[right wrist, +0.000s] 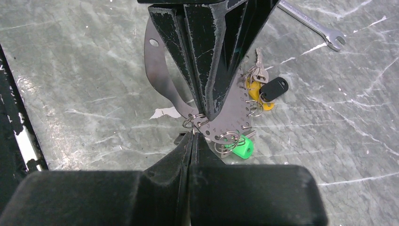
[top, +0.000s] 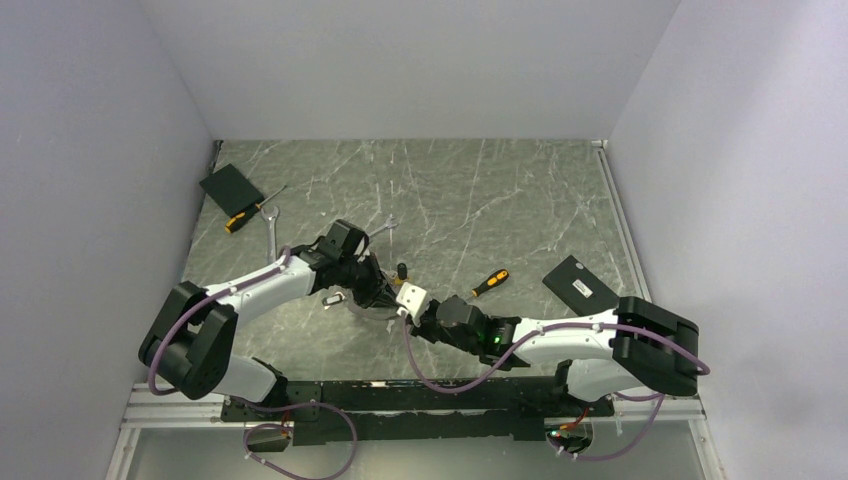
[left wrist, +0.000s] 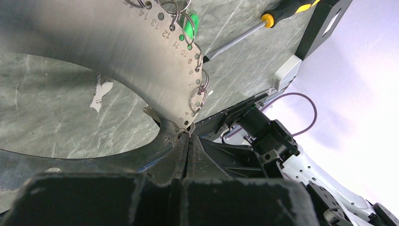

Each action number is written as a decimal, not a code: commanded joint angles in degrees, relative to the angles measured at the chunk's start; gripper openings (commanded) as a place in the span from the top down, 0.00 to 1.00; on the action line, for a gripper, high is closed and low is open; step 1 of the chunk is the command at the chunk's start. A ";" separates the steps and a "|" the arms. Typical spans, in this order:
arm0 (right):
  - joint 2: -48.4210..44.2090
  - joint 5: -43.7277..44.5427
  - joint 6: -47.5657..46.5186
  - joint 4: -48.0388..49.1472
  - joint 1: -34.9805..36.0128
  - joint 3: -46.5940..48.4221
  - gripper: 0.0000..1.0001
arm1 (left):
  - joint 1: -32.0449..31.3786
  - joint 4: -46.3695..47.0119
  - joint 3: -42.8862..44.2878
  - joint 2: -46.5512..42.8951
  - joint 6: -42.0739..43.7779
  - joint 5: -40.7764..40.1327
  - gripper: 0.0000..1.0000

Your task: Put the keys on the keyring

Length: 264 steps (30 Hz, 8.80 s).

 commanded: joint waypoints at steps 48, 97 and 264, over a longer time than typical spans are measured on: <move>1.28 5.47 -7.22 1.35 3.20 1.85 1.00 | 0.62 3.26 0.58 -0.53 -3.47 4.08 1.00; -18.78 22.69 12.95 -6.73 6.86 -7.48 1.00 | -8.74 -4.95 -0.07 -6.09 20.47 -16.82 0.50; -44.99 30.81 19.05 -4.67 6.25 -20.04 1.00 | -17.23 14.13 -0.16 7.02 120.60 -4.71 0.72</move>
